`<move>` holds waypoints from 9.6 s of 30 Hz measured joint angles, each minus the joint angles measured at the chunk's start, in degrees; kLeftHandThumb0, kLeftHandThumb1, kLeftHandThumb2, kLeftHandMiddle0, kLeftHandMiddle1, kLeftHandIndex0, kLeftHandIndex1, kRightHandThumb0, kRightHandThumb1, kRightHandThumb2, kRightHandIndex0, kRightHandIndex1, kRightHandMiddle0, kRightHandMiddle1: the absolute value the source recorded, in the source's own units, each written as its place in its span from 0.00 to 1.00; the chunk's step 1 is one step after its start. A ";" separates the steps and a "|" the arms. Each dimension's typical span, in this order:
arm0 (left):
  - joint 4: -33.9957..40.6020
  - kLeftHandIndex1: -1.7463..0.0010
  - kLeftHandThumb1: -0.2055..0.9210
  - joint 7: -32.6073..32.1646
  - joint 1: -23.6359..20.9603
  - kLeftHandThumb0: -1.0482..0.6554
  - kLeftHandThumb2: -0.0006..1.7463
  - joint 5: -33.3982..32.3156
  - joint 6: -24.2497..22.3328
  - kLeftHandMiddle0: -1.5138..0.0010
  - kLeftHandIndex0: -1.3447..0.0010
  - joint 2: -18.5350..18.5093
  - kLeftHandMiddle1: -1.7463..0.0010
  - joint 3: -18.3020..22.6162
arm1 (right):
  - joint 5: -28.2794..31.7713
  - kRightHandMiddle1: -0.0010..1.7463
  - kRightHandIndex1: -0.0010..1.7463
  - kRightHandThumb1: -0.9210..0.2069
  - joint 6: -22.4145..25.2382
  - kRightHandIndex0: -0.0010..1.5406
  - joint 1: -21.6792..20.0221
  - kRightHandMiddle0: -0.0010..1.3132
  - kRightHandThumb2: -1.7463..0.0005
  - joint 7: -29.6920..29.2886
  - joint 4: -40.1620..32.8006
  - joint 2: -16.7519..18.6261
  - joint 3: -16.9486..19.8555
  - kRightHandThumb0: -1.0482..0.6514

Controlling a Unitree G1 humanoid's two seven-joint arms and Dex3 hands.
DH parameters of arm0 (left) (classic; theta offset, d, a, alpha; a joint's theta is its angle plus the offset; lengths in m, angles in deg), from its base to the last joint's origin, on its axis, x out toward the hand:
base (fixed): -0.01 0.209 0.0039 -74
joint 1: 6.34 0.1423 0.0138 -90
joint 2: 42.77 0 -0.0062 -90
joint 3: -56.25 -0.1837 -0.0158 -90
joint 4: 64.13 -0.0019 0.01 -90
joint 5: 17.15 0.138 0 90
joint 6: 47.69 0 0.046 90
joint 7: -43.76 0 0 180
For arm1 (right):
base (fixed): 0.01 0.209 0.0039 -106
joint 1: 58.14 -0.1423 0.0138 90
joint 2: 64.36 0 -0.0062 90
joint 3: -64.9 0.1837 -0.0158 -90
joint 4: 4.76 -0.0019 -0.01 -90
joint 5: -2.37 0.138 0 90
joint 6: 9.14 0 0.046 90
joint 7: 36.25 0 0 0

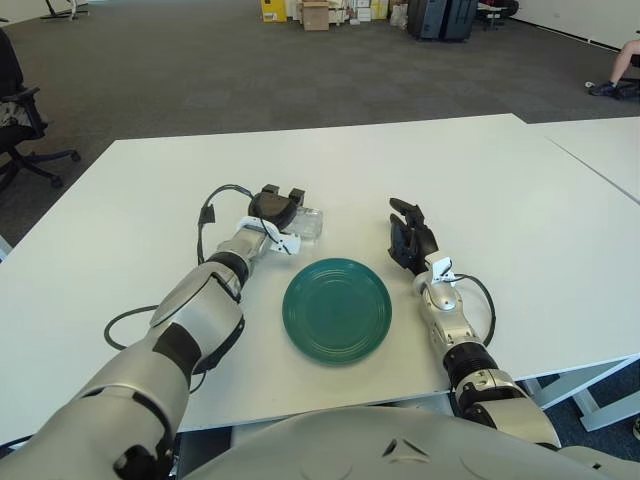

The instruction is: Put the bottle into the plate.

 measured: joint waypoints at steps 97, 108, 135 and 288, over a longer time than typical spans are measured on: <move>32.86 0.00 0.26 0.01 6.05 0.61 0.89 -1.22 46.39 0.46 0.59 -15.54 0.05 6.99 | 0.21 0.34 0.00 0.00 -1.52 0.16 -1.68 0.00 0.55 -0.35 2.93 0.18 0.54 0.20; 37.29 0.00 0.26 3.76 9.06 0.61 0.89 -1.63 46.35 0.46 0.58 -16.08 0.06 8.66 | 0.47 0.33 0.00 0.00 -0.94 0.17 -1.05 0.00 0.55 0.49 1.51 0.36 0.72 0.22; 48.67 0.00 0.25 19.67 17.83 0.61 0.89 -6.67 43.70 0.44 0.57 -16.55 0.08 11.58 | 0.63 0.33 0.00 0.00 -0.77 0.16 -0.94 0.00 0.55 1.33 1.56 0.33 1.40 0.22; 54.05 0.93 1.00 -8.75 12.34 0.00 0.56 18.58 45.66 0.95 1.00 -24.06 0.99 0.12 | 0.95 0.26 0.00 0.00 -6.24 0.16 -8.88 0.00 0.54 -0.48 17.16 0.68 4.58 0.18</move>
